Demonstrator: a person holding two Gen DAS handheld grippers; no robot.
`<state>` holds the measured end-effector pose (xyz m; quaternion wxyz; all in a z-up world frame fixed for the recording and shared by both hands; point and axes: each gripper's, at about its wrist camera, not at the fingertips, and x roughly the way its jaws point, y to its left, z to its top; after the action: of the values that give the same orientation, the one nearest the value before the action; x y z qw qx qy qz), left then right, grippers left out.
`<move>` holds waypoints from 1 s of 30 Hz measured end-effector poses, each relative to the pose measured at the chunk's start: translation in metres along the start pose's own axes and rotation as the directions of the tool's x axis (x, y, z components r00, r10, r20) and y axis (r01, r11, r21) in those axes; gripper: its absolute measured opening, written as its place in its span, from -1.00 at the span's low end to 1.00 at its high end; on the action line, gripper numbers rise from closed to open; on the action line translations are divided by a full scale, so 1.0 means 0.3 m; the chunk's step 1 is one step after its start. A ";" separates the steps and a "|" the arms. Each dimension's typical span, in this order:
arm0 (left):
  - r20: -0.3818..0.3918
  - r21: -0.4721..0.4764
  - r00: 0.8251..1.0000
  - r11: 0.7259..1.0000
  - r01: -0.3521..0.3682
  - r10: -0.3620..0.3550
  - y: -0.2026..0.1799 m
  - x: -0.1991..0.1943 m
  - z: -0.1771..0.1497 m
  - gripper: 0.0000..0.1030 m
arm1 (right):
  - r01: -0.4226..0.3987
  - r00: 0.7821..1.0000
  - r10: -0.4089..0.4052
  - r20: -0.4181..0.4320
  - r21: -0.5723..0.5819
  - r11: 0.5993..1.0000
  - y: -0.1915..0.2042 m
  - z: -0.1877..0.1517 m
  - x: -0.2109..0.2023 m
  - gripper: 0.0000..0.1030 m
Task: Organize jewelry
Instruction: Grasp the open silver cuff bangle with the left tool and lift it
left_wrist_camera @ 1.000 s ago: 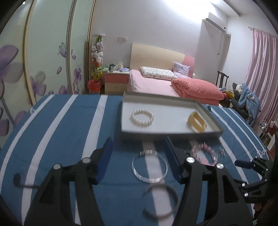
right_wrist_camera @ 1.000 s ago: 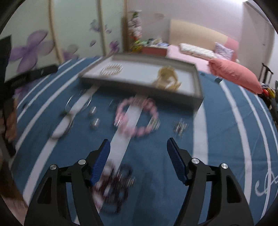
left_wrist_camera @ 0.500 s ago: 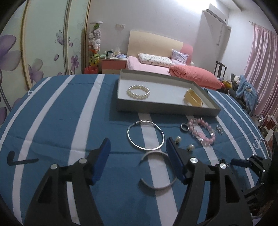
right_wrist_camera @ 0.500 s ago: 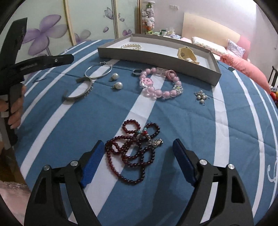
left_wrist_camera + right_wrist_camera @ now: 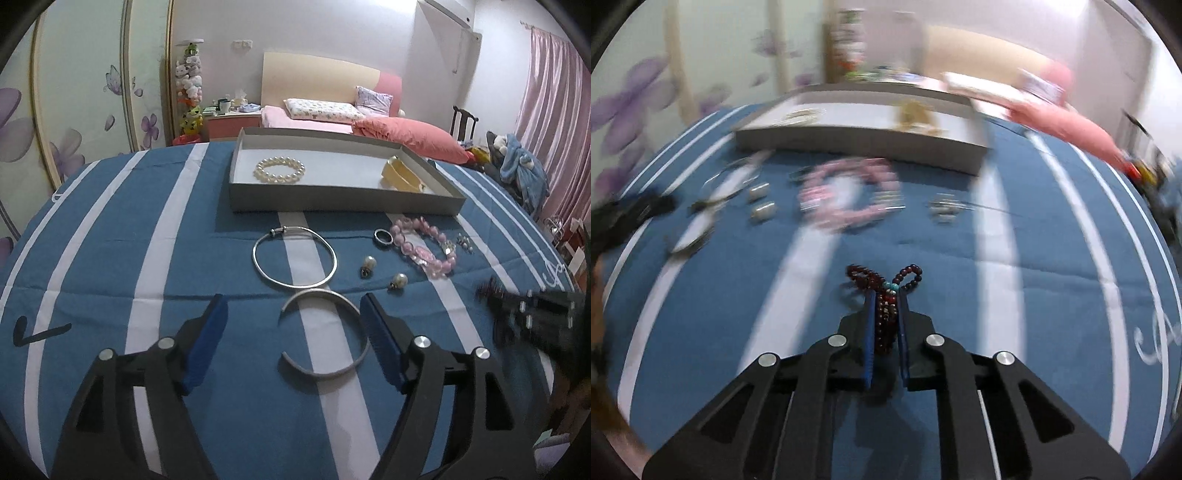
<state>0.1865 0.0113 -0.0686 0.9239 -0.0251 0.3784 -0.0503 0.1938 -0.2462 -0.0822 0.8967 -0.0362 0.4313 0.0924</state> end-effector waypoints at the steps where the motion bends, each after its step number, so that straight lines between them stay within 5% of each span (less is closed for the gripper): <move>1: -0.005 0.009 1.000 1.000 -0.004 0.004 -0.007 0.004 -0.001 0.45 | 0.021 1.000 -0.021 -0.004 0.057 0.998 -0.038 0.011 0.008 -0.78; 6: -0.039 0.054 0.999 0.998 -0.018 0.020 -0.036 0.031 -0.005 0.56 | 0.031 1.000 -0.030 -0.010 0.200 0.979 -0.125 0.032 0.025 -0.78; 26: -0.129 0.169 0.992 0.985 0.016 0.006 -0.092 0.128 0.008 0.61 | -0.017 1.000 0.018 -0.002 0.207 0.978 -0.117 0.040 0.030 -0.78; 30: -0.157 0.163 0.988 0.986 0.020 0.006 -0.093 0.147 0.004 0.47 | -0.019 1.000 0.020 -0.003 0.208 0.978 -0.118 0.040 0.031 -0.78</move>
<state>0.2165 -0.0214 -0.0959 0.8899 0.0540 0.4445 -0.0866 0.2156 -0.2781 -0.0825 0.8936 0.0616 0.4411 0.0555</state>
